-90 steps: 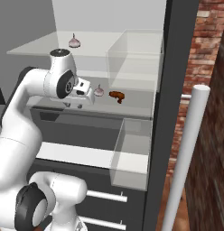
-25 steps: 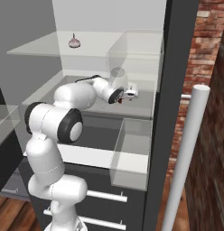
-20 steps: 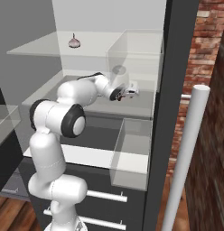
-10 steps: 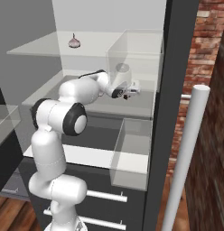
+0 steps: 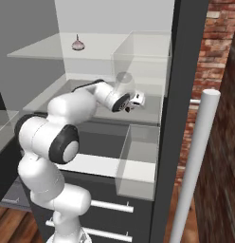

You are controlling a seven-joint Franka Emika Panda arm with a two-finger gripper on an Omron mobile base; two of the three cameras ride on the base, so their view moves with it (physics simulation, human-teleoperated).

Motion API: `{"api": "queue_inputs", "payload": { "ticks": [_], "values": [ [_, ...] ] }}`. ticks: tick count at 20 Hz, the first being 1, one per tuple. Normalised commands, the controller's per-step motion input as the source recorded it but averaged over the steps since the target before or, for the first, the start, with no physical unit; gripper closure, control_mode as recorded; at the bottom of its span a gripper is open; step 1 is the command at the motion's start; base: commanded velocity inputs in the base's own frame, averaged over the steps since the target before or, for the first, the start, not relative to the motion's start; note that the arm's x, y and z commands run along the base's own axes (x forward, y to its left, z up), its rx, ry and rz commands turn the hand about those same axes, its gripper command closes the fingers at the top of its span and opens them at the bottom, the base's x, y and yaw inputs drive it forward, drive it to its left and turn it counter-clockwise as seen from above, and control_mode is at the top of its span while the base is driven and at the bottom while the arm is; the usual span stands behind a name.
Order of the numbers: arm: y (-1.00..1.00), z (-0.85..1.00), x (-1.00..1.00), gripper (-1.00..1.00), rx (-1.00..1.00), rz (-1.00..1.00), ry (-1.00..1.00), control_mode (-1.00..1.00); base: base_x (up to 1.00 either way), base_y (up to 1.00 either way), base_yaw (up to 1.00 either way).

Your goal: Place one garlic and one chicken drumstick in each tupperware on the nearby counter, to pack two identical lunches.

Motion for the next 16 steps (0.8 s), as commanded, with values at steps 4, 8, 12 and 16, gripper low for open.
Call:
{"api": "queue_inputs", "payload": {
  "ticks": [4,8,12,16],
  "values": [
    [0.28,0.31,-1.00,1.00,0.00,-0.17,-0.16,-1.00,0.00,0.00,0.00],
    [0.37,0.89,-1.00,1.00,0.01,-0.11,0.05,-1.00,0.00,0.00,0.00],
    [0.33,1.00,-1.00,1.00,0.00,-0.09,0.20,-1.00,0.00,0.00,0.00],
    [0.28,0.80,-1.00,1.00,0.07,-0.05,0.29,-1.00,0.00,0.00,0.00]
  ]
}}
